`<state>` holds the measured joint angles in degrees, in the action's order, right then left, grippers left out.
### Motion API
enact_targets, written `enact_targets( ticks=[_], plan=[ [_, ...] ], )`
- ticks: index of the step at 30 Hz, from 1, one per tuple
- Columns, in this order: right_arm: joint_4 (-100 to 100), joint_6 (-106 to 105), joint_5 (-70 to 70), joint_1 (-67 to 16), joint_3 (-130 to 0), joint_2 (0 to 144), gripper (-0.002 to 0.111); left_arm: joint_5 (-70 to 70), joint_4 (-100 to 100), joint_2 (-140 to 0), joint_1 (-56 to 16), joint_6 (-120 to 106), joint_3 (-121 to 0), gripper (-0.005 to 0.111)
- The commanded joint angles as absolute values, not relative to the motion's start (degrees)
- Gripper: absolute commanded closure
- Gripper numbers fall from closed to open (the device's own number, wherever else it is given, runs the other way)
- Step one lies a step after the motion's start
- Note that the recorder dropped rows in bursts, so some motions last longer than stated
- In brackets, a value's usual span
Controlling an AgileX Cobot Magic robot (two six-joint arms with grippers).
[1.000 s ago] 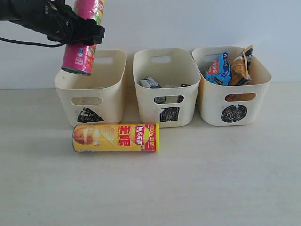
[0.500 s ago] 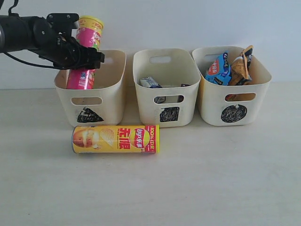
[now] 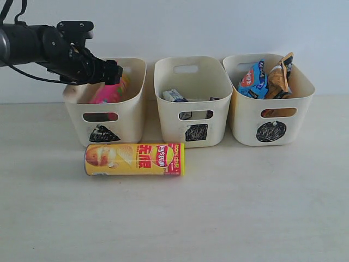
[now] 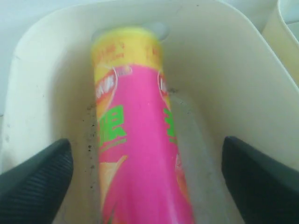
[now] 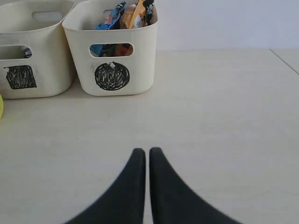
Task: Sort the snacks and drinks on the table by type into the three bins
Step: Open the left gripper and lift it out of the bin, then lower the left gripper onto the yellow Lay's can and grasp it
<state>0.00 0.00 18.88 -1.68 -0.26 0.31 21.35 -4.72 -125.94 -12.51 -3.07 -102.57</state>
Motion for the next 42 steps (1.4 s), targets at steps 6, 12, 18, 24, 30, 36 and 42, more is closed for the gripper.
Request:
enact_targets(
  ticks=[6, 12, 18, 24, 30, 36, 42],
  plan=[
    [-0.32, 0.00, 18.53, -1.78, 0.00, 0.00, 0.108, 21.27, -5.10, -123.29, -12.43, -3.92, -103.05, 0.025],
    [-0.32, 0.00, 18.53, -1.78, 0.00, 0.00, 0.108, 26.86, -5.10, -117.50, -12.43, -16.39, -103.05, 0.030],
    [-0.32, 0.00, 18.53, -1.78, 0.00, 0.00, 0.108, 39.67, -5.10, -112.62, -12.43, -31.36, -103.05, 0.081],
    [-0.32, 0.00, 18.53, -1.78, 0.00, 0.00, 0.108, 53.12, -5.10, -109.67, -12.56, -36.99, -102.94, 0.103],
    [-0.32, 0.00, 18.53, -1.78, 0.00, 0.00, 0.108, 63.72, -5.74, -105.55, -12.66, -44.29, -99.26, 0.103],
    [-0.32, 0.00, 18.53, -1.78, 0.00, 0.00, 0.108, 64.08, -15.23, -100.01, -12.66, -54.09, -91.72, 0.103],
    [0.00, 0.00, 17.54, -1.78, 0.00, 0.00, 0.108, 65.33, -20.17, -97.28, -12.66, -58.42, -85.10, 0.103]
  ],
)
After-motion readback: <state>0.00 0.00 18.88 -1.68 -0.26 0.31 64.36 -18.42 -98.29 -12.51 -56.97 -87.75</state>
